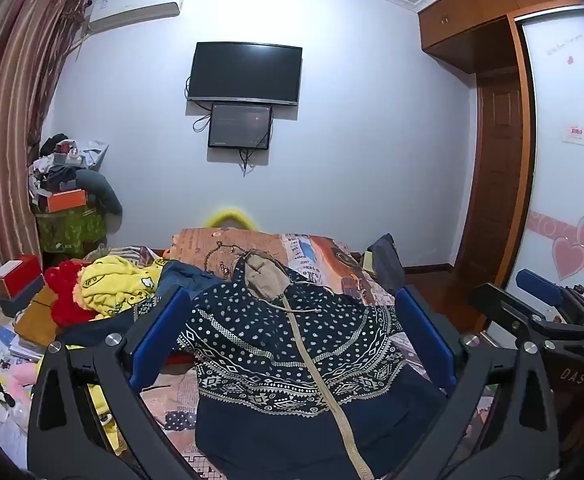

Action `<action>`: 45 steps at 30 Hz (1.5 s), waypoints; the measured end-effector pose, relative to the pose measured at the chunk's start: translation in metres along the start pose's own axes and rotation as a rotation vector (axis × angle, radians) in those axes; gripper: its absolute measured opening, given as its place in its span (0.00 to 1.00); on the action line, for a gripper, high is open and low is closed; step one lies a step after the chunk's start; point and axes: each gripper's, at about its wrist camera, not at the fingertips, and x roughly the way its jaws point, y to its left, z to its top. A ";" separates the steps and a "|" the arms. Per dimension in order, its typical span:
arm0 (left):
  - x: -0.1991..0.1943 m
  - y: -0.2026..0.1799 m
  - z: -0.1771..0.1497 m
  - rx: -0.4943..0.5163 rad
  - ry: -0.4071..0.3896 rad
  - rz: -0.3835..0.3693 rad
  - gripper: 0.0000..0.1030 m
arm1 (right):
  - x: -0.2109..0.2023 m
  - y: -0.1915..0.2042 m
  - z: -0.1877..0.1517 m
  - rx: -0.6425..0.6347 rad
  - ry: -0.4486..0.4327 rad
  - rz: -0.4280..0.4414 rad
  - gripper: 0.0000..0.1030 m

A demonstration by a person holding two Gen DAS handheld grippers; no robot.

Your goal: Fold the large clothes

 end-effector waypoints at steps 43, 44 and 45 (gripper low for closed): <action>0.009 0.005 -0.006 -0.004 0.009 0.029 1.00 | 0.006 0.001 -0.002 -0.017 0.005 -0.005 1.00; 0.010 0.005 -0.006 -0.004 0.010 0.029 1.00 | 0.006 0.001 -0.002 -0.018 0.005 -0.005 1.00; 0.010 0.005 -0.006 -0.003 0.010 0.030 1.00 | 0.007 0.001 -0.002 -0.018 0.005 -0.005 1.00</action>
